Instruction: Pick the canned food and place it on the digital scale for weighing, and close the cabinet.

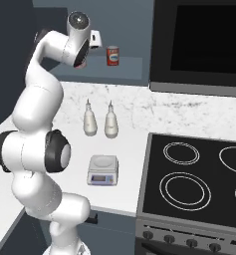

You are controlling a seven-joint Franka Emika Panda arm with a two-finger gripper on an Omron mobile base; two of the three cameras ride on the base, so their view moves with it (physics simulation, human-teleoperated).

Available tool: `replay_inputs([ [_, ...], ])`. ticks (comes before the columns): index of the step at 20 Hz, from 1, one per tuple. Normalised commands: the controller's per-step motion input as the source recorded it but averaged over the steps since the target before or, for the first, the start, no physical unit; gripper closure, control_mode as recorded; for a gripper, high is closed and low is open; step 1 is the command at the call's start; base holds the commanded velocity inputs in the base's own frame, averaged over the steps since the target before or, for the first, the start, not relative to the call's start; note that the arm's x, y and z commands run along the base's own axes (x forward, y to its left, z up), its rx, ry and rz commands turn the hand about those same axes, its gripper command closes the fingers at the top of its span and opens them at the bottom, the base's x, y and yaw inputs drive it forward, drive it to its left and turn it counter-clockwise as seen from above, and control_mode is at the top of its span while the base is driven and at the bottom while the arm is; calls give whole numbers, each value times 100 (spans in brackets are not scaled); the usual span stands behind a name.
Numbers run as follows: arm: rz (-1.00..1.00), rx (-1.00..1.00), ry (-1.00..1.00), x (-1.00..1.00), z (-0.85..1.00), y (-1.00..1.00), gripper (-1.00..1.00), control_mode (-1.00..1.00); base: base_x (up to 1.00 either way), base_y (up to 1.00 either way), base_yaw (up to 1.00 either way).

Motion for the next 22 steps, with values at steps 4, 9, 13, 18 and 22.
replay_inputs([
  [4, 1, 1, -13, -100, 0, -10, 100, -100, 0, 0, 0],
  [9, 7, 0, -1, -100, 2, -42, 100, -100, 0, 0, 0],
  [13, 13, 0, 0, -100, -4, -75, 100, -100, 0, 0, 0],
  [18, 15, 0, 0, -100, -16, -71, 100, -100, 0, 0, 0],
  [22, 18, 0, 1, -100, -33, -65, 100, -100, 0, 0, 0],
])
